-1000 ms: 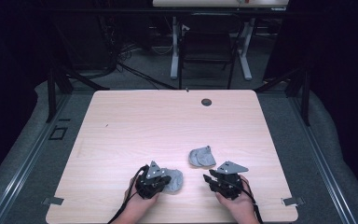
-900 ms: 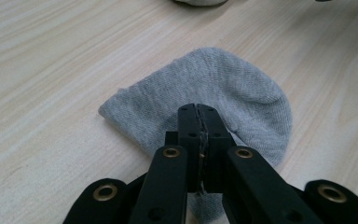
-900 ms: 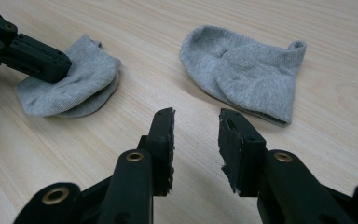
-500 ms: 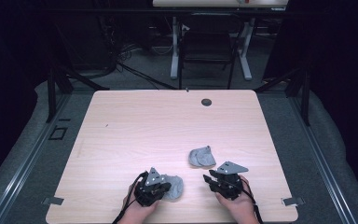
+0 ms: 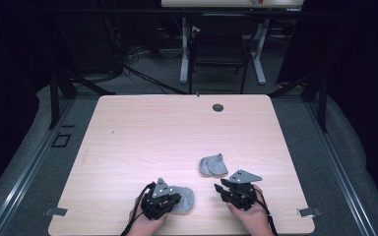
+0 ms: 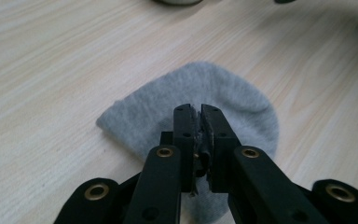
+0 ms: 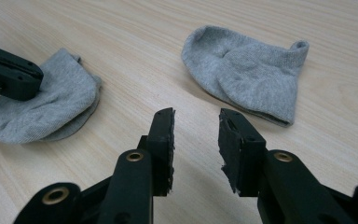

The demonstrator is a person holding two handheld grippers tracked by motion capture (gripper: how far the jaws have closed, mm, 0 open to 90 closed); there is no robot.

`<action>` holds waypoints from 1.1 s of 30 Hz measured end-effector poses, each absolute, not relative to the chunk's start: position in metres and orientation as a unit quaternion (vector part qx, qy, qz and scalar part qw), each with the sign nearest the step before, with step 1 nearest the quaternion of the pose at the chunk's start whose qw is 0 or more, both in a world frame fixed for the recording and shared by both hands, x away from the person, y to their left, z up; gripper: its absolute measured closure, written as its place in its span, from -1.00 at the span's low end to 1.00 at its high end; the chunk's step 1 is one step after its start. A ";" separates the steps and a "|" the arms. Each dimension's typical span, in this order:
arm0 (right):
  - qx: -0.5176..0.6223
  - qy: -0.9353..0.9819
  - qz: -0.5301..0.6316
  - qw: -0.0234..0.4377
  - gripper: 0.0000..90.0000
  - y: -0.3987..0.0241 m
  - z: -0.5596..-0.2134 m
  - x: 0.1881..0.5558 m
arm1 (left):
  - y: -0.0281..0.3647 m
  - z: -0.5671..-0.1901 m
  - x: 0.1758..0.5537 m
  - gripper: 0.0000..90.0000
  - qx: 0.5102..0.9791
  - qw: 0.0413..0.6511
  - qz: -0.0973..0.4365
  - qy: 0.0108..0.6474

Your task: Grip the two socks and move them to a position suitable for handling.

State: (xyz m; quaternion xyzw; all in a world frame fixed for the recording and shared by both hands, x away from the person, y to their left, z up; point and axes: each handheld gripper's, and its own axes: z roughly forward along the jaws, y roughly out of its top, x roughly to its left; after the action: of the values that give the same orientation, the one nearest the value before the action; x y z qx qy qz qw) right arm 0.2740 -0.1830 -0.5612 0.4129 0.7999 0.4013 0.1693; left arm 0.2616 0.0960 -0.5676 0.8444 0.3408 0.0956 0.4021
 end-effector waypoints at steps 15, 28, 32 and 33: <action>0.413 0.799 0.403 0.170 0.44 -0.184 -0.560 0.274 | 0.062 -0.561 0.255 0.47 0.850 0.405 0.095 0.324; 0.410 0.799 0.406 0.169 0.43 -0.182 -0.560 0.275 | 0.057 -0.570 0.255 0.65 0.856 0.389 0.096 0.326; 0.408 0.802 0.403 0.165 0.44 -0.180 -0.561 0.275 | 0.058 -0.568 0.255 0.85 0.857 0.391 0.089 0.323; 0.408 0.802 0.403 0.165 0.44 -0.180 -0.561 0.275 | 0.059 -0.568 0.255 0.85 0.856 0.393 0.090 0.324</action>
State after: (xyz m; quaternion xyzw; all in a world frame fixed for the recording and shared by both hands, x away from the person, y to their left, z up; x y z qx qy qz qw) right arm 0.2747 -0.1799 -0.5608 0.4081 0.8024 0.4027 0.1655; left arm 0.2552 0.0585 -0.5680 0.8561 0.3236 0.0903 0.3928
